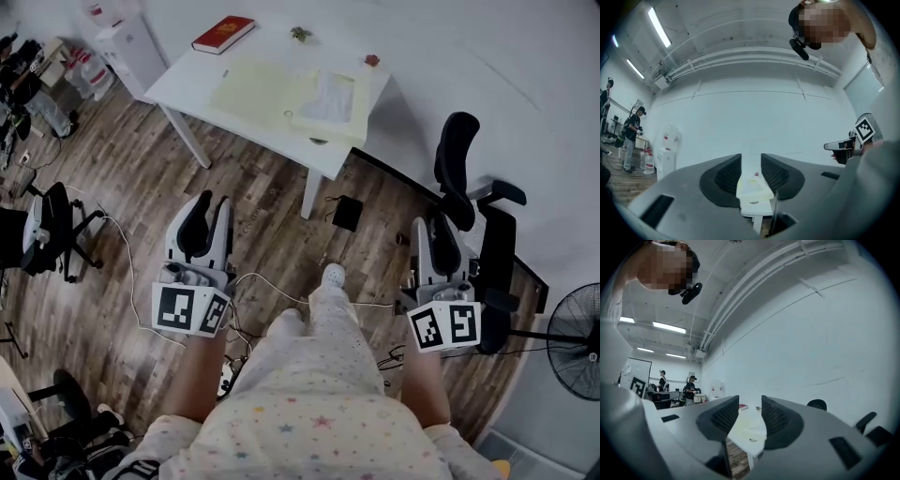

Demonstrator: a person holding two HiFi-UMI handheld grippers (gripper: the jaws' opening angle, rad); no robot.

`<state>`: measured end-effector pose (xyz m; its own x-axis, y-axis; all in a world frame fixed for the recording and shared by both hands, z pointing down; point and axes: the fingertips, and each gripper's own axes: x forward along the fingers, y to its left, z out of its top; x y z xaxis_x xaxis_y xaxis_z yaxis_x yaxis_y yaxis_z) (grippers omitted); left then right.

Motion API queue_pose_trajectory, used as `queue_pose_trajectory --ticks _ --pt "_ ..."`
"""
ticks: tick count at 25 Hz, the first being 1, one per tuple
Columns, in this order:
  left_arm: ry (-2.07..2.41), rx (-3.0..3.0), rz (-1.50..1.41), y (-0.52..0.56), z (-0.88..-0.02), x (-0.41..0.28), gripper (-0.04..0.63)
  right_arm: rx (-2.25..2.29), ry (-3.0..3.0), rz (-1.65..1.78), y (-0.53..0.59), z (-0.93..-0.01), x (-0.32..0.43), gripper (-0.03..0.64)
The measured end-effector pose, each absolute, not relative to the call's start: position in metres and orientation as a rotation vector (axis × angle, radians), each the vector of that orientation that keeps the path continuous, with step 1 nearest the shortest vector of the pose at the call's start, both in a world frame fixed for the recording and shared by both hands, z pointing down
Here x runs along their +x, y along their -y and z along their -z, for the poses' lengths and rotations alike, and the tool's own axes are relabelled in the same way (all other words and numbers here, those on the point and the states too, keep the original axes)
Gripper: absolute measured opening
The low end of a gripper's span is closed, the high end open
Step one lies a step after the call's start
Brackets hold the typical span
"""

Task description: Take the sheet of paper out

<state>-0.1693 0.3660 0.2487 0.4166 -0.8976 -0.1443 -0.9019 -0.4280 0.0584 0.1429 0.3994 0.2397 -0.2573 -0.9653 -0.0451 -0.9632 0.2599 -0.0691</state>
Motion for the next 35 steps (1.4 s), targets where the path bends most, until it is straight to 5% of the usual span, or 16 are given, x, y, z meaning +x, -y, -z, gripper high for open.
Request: queue_pose_trajectory --ticks 6,35 --pt "-1.760 -2.580 -0.206 -0.316 -0.257 -0.154 0.258 -1.866 -2.444 0.020 -0.332 -0.241 0.166 0.272" --pt "-1.865 -2.520 -0.185 -0.078 -0.267 -0.117 0.298 -1.747 -2.509 0.083 -0.081 -0.253 0.197 0.417"
